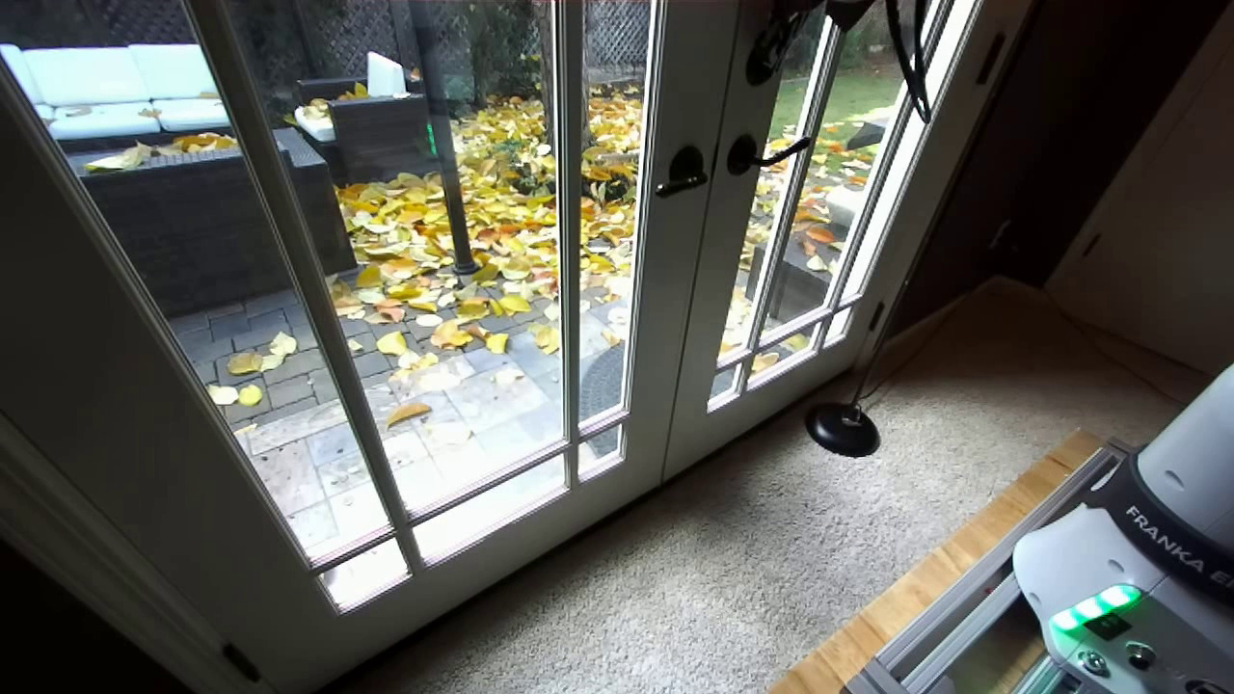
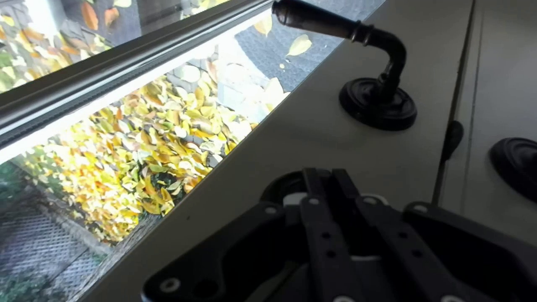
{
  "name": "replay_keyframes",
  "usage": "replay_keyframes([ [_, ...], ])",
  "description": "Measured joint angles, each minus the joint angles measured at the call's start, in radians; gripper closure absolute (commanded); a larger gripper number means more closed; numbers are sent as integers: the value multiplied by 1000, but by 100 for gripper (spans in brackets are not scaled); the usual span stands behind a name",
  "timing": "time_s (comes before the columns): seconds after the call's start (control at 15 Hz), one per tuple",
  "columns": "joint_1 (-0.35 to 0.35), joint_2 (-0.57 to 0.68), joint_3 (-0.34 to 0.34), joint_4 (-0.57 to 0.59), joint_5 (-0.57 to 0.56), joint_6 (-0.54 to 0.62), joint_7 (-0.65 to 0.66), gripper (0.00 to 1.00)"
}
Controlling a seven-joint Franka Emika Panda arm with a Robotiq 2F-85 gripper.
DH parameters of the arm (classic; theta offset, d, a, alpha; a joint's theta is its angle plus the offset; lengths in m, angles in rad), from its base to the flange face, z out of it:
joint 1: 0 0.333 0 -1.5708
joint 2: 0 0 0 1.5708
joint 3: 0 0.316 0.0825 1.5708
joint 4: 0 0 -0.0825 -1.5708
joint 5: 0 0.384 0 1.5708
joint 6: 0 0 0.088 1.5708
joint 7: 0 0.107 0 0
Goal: Turn the lock on the right door.
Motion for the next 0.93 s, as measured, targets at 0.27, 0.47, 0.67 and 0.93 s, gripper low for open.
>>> replay_keyframes([
  [0.27, 28, -4, -22, -22, -305, 24, 186, 97],
  [0.47, 35, -6, -25, -34, -528, 32, 337, 97],
  [0.67, 38, -7, -25, -43, -746, 36, 490, 97],
  [0.93, 42, -7, -23, -54, -986, 28, 652, 97],
])
